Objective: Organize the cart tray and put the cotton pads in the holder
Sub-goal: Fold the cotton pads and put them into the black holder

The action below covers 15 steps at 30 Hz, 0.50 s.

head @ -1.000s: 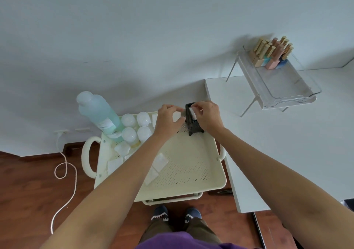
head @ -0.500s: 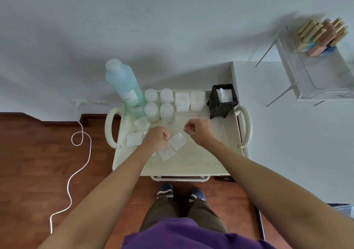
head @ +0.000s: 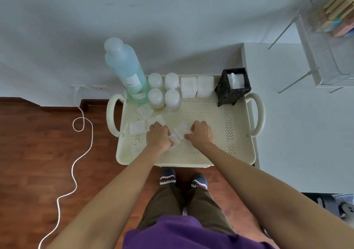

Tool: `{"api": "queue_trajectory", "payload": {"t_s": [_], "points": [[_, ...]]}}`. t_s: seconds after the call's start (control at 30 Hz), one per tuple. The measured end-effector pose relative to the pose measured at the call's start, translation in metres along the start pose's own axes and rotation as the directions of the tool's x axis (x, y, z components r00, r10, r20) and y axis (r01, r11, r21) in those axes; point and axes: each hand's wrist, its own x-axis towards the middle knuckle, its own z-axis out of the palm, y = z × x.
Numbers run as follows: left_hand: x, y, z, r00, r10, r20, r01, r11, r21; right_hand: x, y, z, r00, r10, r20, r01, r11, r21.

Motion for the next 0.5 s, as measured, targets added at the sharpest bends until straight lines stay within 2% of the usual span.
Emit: {"api": "queue_trajectory", "payload": {"t_s": [0.1,0.2,0.27,0.4,0.5], "points": [[0.001,0.002,0.000,1.000,0.009,0.011,-0.010,0.998,0.060,0.000,0.001,0.000,1.000,0.003,0.000,-0.003,0.999,0.040],[0.000,0.006,-0.001,0.999,0.038,-0.033,-0.035,0.997,0.062,-0.001,0.003,-0.004,1.000,-0.012,-0.027,0.016,0.991,0.134],[-0.003,0.009,-0.005,0.998,0.052,-0.043,-0.053,0.998,-0.017,-0.003,0.005,-0.009,0.999,-0.009,-0.051,0.020,0.976,0.218],[-0.002,0.018,-0.019,0.995,0.087,-0.054,-0.098,0.952,-0.289,-0.008,0.015,-0.024,0.994,0.002,-0.112,0.037,0.939,0.341],[-0.003,0.027,-0.035,0.979,0.175,-0.103,-0.200,0.915,-0.351,-0.013,0.022,-0.040,0.984,-0.026,-0.178,0.097,0.912,0.399]]}}
